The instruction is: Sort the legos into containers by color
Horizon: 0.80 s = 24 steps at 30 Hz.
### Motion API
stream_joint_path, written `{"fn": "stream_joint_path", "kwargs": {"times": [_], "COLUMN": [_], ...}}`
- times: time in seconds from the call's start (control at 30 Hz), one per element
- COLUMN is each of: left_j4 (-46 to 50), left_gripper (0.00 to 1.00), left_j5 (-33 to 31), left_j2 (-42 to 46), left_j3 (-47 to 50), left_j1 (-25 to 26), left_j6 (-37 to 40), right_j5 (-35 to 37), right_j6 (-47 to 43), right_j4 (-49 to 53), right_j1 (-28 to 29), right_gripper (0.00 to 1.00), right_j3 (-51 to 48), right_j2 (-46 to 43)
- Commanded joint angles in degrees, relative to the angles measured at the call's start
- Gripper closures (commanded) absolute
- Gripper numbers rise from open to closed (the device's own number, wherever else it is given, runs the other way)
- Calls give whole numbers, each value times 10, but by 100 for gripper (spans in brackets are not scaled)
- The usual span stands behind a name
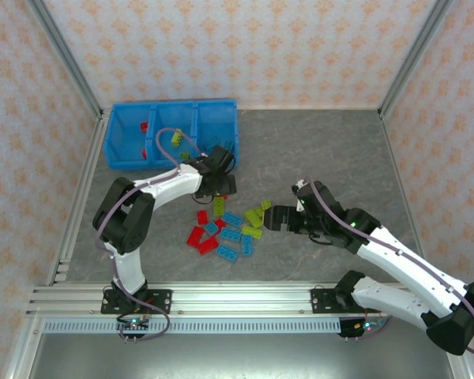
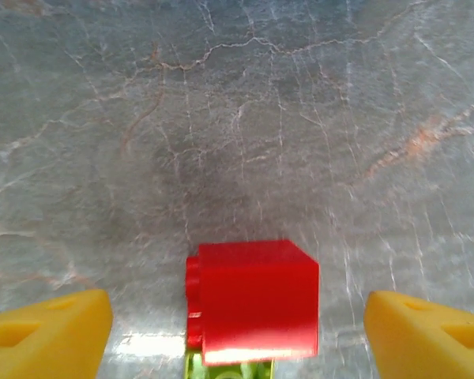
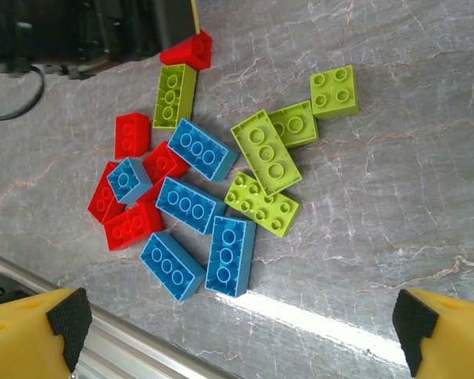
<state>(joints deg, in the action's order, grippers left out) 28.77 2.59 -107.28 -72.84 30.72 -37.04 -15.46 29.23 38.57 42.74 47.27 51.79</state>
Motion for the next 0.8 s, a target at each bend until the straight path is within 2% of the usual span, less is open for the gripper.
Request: {"fn": "stream_joint_path", "kwargs": {"times": [0.0,0.17,0.33,0.47,0.6,0.77], "left_j4": [-8,10,22,22,28,46], "left_gripper": [26,36,53,56,64,65], "left_j5": [-11,-16,-29,-33,-33,-40], "left_j2": [-15,-36,-43,-47,-40,33], "left_j3": [-16,-8,1,4,4,4], "left_j1": [0,0,0,0,0,-1], "left_j6": [-1,8,13,13,16,25], "right_j5": [26,25,18,15,16,7], "right_j6": [11,17,22,28,33,41], "right_j4": [-9,-14,-20,-22,-19,-26], "right_j1": [4,5,8,14,20,24], "right_gripper": [0,0,0,0,0,1], "right_j3": [4,2,1,0,-3,0], "right_j2": [-8,-7,-7,-8,-11,-23]}}
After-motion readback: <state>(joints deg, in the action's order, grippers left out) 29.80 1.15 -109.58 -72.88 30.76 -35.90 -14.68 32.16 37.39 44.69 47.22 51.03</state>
